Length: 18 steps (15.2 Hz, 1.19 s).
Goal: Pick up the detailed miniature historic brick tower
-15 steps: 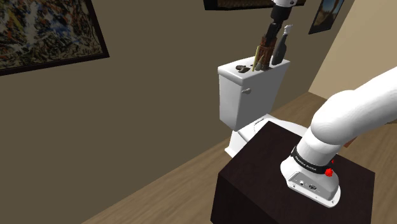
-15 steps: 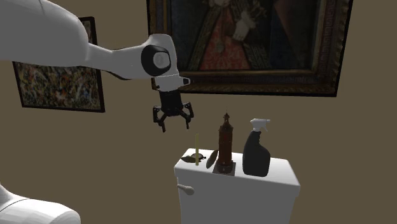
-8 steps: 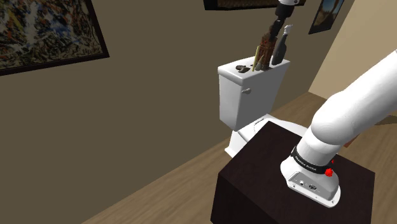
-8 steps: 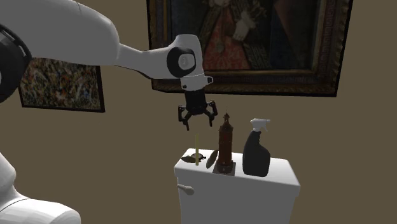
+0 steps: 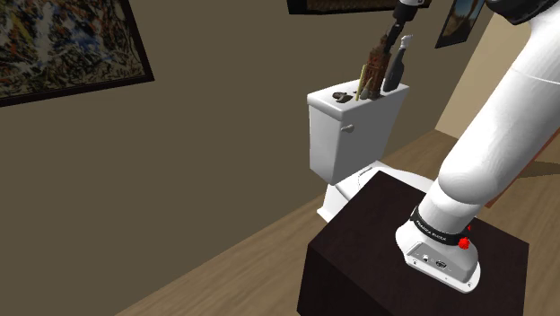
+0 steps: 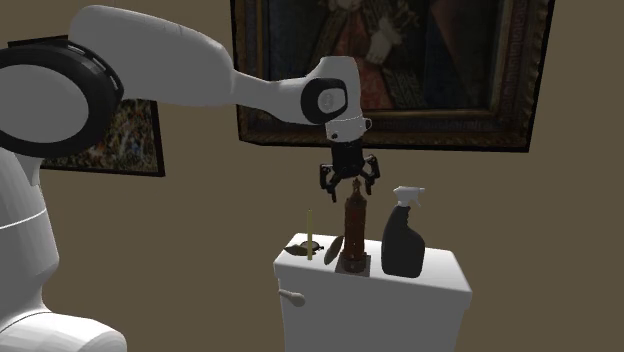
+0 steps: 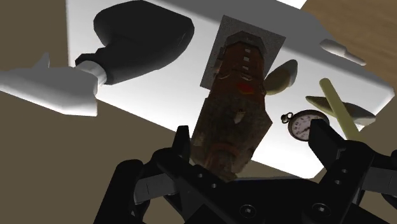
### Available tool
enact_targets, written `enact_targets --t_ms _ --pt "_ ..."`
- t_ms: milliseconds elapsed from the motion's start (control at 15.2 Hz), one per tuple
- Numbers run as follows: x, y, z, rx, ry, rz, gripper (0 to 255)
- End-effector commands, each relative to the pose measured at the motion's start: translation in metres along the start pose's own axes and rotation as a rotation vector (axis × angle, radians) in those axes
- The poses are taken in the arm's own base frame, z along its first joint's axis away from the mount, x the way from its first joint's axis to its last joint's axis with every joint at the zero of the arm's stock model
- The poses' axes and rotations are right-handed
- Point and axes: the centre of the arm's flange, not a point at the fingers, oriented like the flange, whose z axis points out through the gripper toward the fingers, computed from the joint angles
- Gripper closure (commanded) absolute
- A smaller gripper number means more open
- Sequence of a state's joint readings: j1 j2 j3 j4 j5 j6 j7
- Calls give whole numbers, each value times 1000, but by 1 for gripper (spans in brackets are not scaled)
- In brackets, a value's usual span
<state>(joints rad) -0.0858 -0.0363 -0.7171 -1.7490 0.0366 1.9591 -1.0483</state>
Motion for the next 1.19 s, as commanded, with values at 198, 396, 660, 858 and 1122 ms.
enact_targets --t_ms 198,396,660,858,1122 --pt "-4 9 23 -4 6 -7 0" --pt "-7 6 38 -4 6 -7 0" --pt "-8 7 41 -4 6 -7 255" --pt "-9 7 41 -4 6 -7 255" --pt "-9 7 41 -4 6 -7 255"
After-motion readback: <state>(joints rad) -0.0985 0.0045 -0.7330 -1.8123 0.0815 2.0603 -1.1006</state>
